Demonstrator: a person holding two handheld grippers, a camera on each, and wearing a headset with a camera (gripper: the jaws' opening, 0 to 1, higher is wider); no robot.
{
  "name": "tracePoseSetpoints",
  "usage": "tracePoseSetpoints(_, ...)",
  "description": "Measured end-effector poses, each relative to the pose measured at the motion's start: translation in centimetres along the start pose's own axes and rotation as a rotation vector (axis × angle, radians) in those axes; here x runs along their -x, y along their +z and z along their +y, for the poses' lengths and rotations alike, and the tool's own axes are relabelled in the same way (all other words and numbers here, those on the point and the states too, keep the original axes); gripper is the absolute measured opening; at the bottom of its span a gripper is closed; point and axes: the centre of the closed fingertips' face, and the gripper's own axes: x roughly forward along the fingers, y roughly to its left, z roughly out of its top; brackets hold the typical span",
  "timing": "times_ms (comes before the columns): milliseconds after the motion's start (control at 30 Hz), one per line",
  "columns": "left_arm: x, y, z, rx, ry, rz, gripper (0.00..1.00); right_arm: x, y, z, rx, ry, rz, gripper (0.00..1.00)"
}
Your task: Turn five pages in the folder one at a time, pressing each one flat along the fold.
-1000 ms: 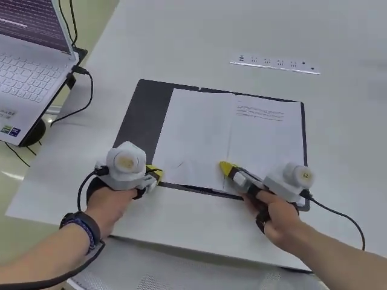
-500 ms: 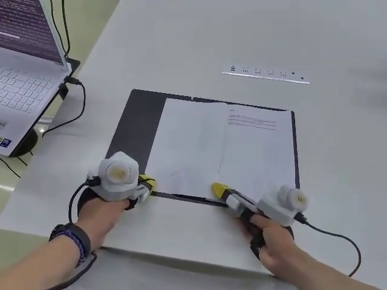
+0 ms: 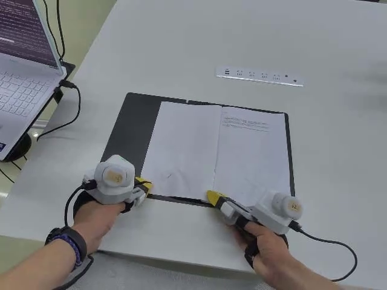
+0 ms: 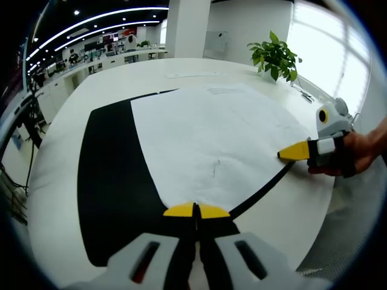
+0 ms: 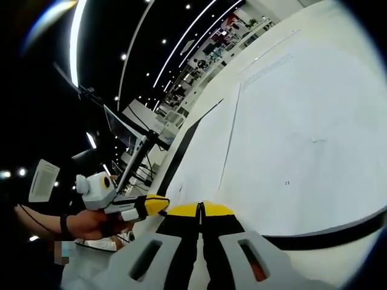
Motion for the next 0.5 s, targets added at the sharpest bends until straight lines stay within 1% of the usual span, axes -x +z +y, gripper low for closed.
tracePoseSetpoints(367,0.09,-0.14,0.06,-0.005,0.000,0.004,0.00,0.03,-0.02,0.08,-0.008,-0.005,0.007,0.00)
tracePoseSetpoints(433,0.10,-0.15,0.12,0.014,0.006,0.008,0.00,0.03,0.01,0.12,-0.010,-0.005,0.013,0.00)
tracePoseSetpoints(467,0.13,-0.14,0.15,0.054,0.009,0.008,0.00,0.03,0.00,0.25,-0.009,-0.003,0.017,0.00)
tracePoseSetpoints(500,0.16,-0.14,0.14,0.066,0.010,0.008,0.00,0.03,0.00,0.33,-0.005,-0.003,0.022,0.00)
